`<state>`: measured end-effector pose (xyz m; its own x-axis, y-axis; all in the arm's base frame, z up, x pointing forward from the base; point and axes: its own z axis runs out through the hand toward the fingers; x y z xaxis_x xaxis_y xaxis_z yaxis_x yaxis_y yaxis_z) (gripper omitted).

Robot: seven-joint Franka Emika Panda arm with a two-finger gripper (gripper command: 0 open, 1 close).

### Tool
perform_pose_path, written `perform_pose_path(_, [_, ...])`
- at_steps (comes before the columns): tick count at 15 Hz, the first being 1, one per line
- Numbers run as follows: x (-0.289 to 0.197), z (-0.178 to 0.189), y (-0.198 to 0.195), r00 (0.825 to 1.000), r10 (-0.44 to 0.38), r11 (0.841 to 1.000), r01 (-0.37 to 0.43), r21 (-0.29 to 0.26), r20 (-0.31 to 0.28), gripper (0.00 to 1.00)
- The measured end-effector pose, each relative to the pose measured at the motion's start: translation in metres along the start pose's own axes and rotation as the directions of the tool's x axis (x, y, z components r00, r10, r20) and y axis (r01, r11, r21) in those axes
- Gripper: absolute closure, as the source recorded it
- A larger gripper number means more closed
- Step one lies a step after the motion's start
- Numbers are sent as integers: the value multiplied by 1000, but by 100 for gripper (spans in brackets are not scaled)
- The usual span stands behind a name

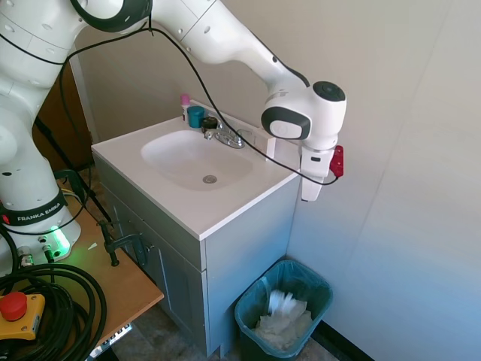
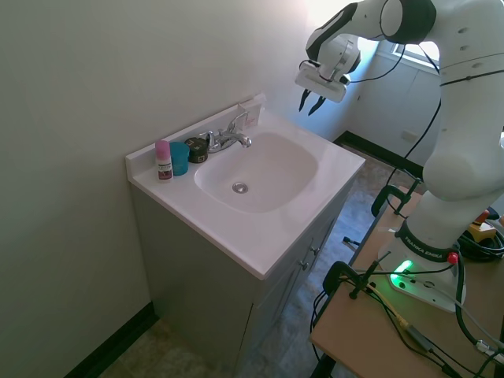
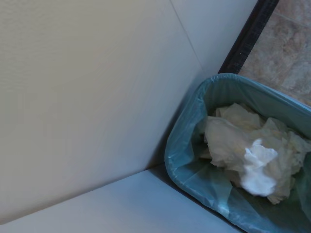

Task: Throw the tissue in the trash bin

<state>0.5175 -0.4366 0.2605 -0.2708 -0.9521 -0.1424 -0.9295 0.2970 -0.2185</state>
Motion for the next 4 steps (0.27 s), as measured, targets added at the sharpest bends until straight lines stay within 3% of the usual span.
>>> perform_pose_path(4, [-17,-58,0,999,-32,998,33,53,-15,0])
